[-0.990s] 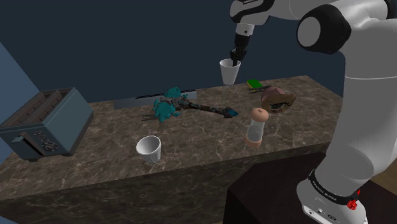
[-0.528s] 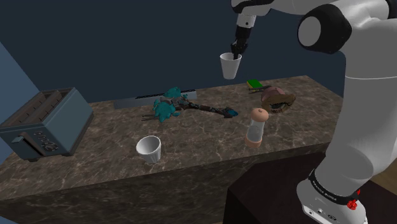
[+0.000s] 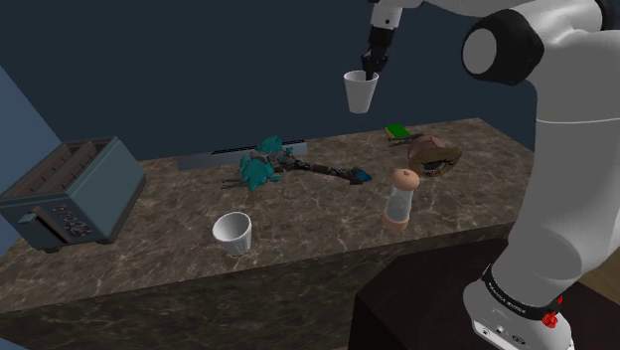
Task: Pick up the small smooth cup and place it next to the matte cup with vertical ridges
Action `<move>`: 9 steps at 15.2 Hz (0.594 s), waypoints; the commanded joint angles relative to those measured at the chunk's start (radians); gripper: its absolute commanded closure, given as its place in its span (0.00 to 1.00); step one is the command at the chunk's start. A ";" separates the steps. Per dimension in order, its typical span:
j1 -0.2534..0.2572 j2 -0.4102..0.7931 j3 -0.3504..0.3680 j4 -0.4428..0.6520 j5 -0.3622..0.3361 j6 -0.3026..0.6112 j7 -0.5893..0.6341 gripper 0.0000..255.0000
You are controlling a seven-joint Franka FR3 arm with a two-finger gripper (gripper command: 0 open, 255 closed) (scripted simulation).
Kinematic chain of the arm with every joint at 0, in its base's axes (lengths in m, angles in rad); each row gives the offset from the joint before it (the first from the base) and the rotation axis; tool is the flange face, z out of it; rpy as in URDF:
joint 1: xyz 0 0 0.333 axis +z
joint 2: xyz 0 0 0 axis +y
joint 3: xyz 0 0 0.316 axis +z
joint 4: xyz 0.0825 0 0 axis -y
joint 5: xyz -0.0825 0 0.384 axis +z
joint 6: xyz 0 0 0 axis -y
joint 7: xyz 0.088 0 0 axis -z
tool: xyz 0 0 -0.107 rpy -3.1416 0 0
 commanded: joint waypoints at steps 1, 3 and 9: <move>0.020 -0.037 0.002 -0.040 -0.009 0.008 0.017 1.00; 0.061 -0.108 0.009 -0.143 -0.027 0.049 0.049 1.00; 0.159 -0.282 0.050 -0.380 -0.071 0.144 0.163 1.00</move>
